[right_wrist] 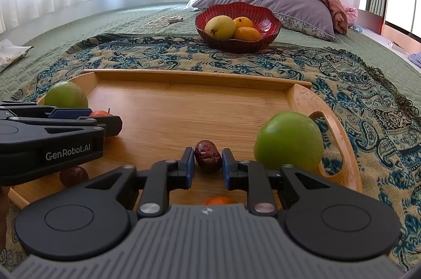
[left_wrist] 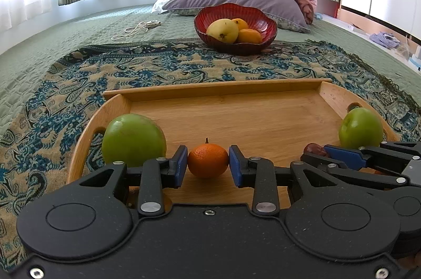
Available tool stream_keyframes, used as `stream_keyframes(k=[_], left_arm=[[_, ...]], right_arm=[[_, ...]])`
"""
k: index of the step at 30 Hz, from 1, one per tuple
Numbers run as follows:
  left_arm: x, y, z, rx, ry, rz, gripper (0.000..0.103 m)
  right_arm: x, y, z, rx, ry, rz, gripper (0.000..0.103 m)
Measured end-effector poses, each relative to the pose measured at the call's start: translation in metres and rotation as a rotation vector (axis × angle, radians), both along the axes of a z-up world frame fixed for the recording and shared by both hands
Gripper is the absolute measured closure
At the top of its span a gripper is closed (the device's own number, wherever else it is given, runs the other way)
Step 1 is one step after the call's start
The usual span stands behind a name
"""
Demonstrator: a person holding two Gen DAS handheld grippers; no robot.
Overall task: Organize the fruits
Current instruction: 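Carry the tangerine and date over the wooden tray with both tools, then open both tools to set the tangerine and date on the tray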
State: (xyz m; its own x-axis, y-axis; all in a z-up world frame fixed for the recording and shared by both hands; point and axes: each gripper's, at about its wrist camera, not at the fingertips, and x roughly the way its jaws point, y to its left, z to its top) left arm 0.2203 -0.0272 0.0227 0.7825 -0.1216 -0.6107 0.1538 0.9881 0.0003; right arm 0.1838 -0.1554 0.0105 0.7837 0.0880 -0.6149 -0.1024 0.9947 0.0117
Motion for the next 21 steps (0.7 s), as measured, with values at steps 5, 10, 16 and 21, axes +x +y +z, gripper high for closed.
stream_keyframes(k=[5, 10, 16, 21], left_arm=[[-0.001, 0.0, 0.0, 0.006, 0.003, -0.003, 0.07], [-0.003, 0.002, 0.003, 0.012, 0.008, -0.005, 0.07], [-0.012, 0.002, 0.013, 0.032, -0.022, -0.013, 0.062], [-0.022, 0.005, 0.025, 0.028, -0.041, -0.006, 0.054]], right_arm=[[0.0, 0.0, 0.0, 0.002, 0.0, 0.001, 0.077], [-0.002, -0.001, 0.003, 0.001, -0.01, 0.007, 0.074], [-0.008, -0.001, 0.01, -0.014, -0.039, 0.015, 0.064], [-0.017, -0.004, 0.019, -0.016, -0.07, 0.021, 0.064]])
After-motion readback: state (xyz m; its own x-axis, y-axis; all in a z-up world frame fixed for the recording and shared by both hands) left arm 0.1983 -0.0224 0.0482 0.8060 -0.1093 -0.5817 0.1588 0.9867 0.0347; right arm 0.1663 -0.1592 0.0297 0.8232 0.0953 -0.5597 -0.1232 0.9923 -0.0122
